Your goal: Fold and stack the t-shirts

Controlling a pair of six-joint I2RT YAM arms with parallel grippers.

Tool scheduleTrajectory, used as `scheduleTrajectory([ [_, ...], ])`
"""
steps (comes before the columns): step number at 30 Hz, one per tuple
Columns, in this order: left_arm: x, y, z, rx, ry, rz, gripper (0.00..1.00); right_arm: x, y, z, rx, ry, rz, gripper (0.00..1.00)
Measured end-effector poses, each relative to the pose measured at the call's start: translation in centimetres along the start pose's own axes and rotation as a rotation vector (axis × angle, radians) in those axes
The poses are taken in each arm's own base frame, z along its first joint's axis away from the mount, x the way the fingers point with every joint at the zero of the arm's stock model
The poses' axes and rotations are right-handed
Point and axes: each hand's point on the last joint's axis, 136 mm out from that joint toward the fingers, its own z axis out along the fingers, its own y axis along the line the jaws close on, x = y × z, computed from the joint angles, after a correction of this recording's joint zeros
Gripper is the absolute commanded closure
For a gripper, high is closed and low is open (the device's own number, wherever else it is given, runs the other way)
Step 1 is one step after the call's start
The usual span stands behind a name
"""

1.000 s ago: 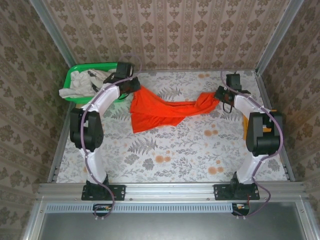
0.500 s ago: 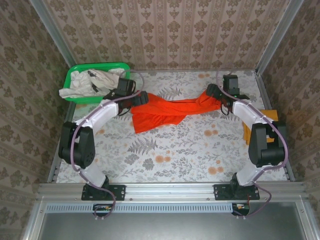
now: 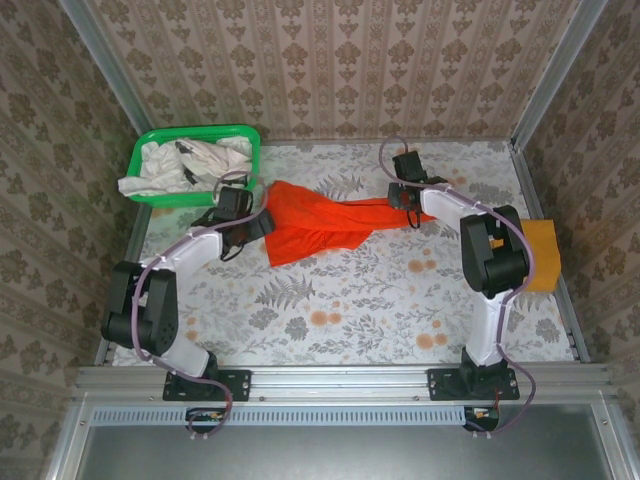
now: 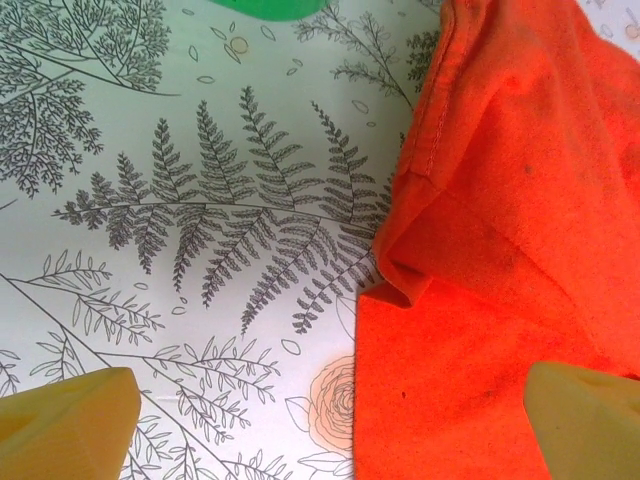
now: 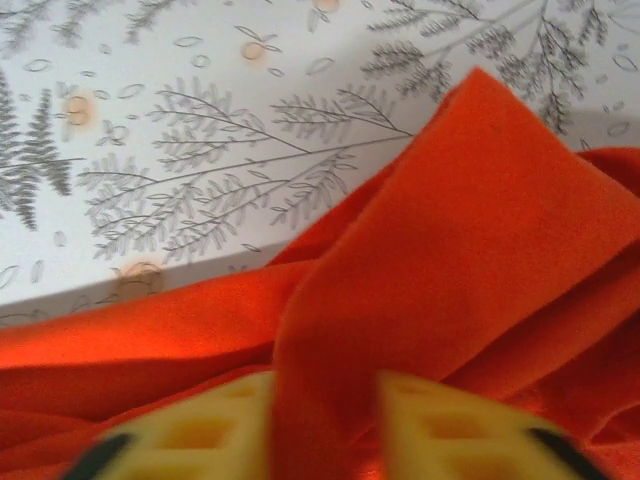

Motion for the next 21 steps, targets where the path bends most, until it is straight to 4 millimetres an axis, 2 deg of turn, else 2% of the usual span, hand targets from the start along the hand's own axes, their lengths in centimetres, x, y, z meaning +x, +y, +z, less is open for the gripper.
scheduleTrajectory([
  [3, -0.3, 0.2, -0.2, 0.005, -0.015, -0.009, 0.01, -0.8, -0.8, -0.3, 0.015, -0.006, 0.015, 1.0],
  [8, -0.7, 0.6, -0.5, 0.01, -0.034, -0.021, 0.01, -4.6, -3.1, -2.3, 0.02, -0.093, 0.081, 1.0],
  [11, -1.1, 0.8, -0.9, 0.014, -0.051, -0.03, 0.01, -7.8, -4.6, -5.2, -0.004, -0.187, 0.146, 1.0],
  [17, -1.7, 1.0, -1.1, 0.019, -0.067, -0.043, 0.01, -14.5, -7.7, -14.3, -0.077, -0.455, 0.272, 1.0],
  [19, -1.8, 0.9, -1.1, 0.027, -0.066, -0.043, 0.01, -16.0, -8.5, -16.1, -0.1, -0.506, 0.303, 1.0],
  [21, -1.8, 0.7, -1.1, 0.036, -0.065, -0.043, 0.01, -16.9, -9.1, -16.5, -0.117, -0.521, 0.318, 1.0],
])
